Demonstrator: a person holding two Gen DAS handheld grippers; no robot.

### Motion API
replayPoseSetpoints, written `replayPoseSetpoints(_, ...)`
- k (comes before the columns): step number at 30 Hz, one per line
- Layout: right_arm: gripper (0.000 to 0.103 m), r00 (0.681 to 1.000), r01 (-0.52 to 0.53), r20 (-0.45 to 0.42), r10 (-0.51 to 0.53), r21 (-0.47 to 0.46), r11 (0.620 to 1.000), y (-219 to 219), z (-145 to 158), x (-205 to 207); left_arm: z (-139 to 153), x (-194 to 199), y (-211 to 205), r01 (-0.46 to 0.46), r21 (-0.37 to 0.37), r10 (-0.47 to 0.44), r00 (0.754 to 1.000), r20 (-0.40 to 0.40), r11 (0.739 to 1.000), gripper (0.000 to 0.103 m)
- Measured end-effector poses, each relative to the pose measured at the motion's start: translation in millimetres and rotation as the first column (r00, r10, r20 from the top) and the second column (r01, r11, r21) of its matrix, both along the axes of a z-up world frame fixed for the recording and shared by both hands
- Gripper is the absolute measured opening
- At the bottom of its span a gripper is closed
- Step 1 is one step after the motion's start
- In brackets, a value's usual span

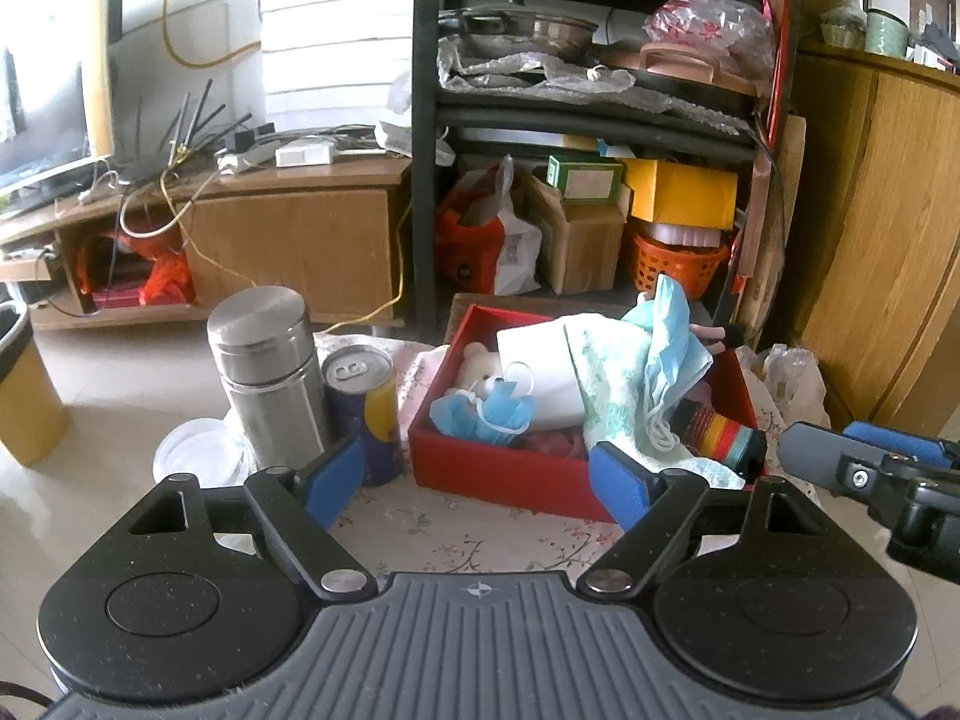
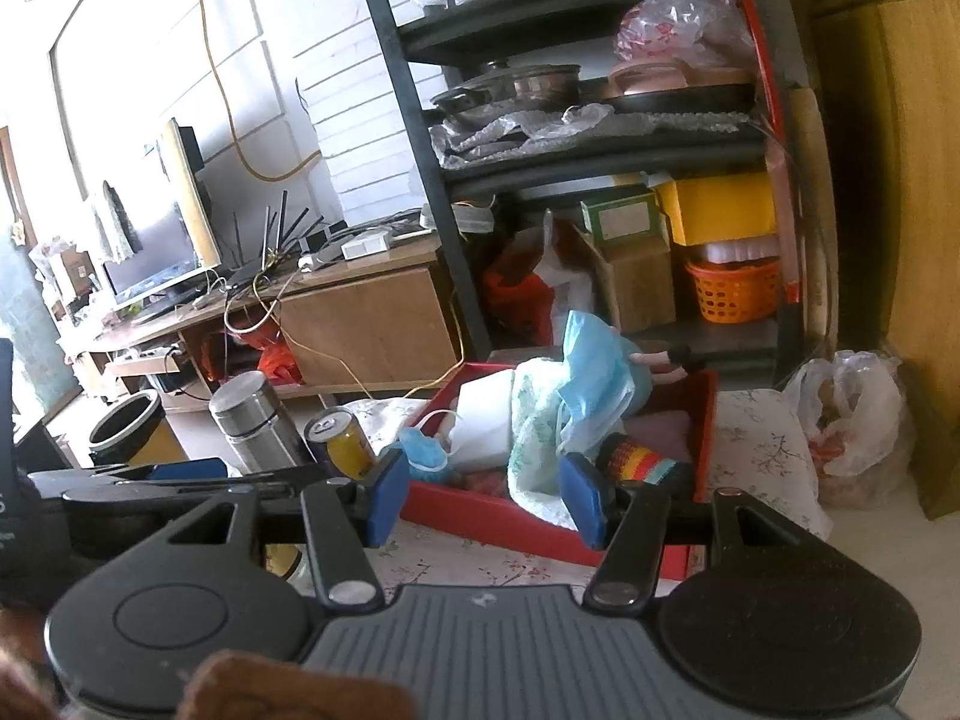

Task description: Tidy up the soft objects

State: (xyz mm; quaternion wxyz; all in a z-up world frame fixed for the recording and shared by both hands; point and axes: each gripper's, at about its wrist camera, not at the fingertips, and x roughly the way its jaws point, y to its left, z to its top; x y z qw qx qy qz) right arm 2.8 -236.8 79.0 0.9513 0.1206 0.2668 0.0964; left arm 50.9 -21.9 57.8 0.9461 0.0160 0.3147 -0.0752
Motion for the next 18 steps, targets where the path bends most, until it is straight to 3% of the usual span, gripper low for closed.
replayPoseSetpoints(18, 0.027, 0.999, 0.052, 0.008, -0.052, -0.023, 0.998, 3.4, -6.3, 6.2, -1.8, -5.7, -11.1, 0.015, -0.007, -0.014, 1.000, 0.011, 1.000, 0.082)
